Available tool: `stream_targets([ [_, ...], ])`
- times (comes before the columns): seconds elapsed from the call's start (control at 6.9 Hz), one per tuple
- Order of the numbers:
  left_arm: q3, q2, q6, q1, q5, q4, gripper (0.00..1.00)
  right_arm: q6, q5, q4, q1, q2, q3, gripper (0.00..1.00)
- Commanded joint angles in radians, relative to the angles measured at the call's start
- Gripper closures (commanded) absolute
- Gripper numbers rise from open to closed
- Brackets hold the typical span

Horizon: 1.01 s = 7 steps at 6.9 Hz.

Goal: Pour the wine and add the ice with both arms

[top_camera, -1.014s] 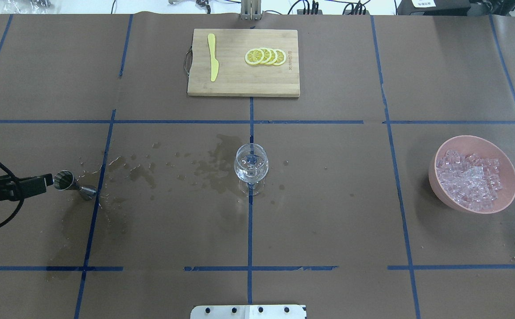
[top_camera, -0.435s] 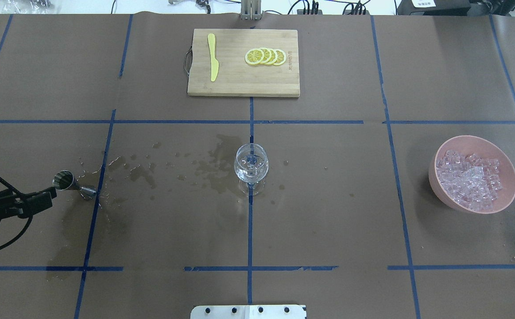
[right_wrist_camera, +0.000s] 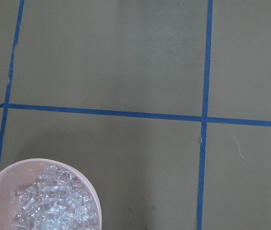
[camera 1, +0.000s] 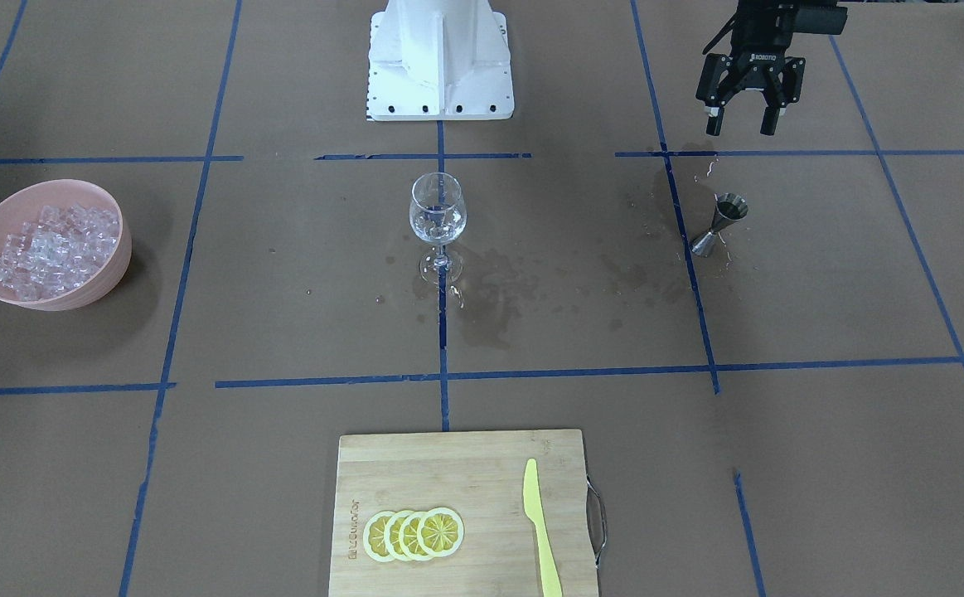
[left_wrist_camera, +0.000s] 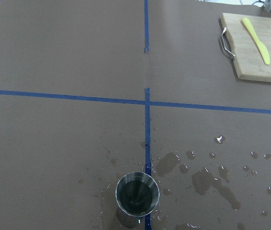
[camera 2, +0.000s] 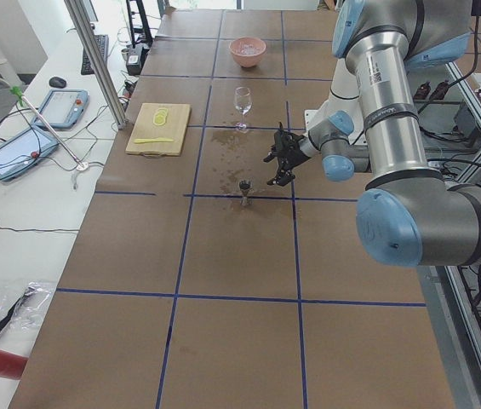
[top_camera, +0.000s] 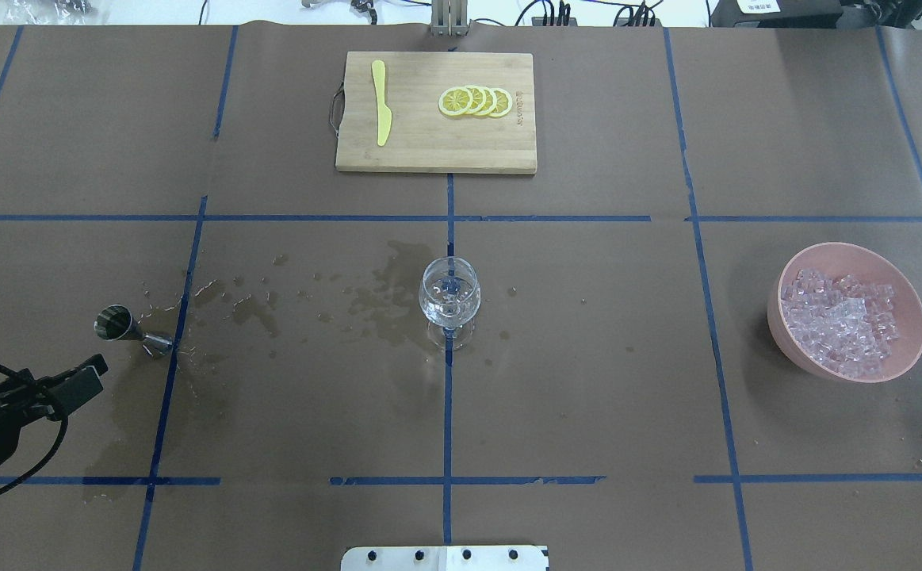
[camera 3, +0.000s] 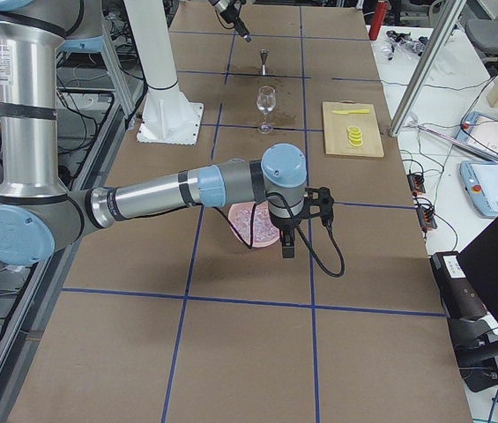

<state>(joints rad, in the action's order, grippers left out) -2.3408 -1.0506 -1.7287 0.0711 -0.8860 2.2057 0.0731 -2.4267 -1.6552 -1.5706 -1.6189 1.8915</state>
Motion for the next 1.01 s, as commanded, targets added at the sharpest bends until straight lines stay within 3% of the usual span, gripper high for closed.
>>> stream_targets([
  [0.0, 0.081, -0.003, -0.139, -0.052, 0.129, -0.001, 0.00, 0.013, 0.000, 0.000, 0.007, 0.001, 0.014, 0.00],
  [0.58, 0.124, -0.069, -0.172, -0.056, 0.142, -0.004, 0.00, 0.036, 0.001, 0.000, 0.018, 0.001, 0.024, 0.00],
  [0.87, 0.138, -0.097, -0.126, -0.085, 0.148, -0.174, 0.00, 0.036, 0.000, 0.000, 0.018, -0.001, 0.029, 0.00],
])
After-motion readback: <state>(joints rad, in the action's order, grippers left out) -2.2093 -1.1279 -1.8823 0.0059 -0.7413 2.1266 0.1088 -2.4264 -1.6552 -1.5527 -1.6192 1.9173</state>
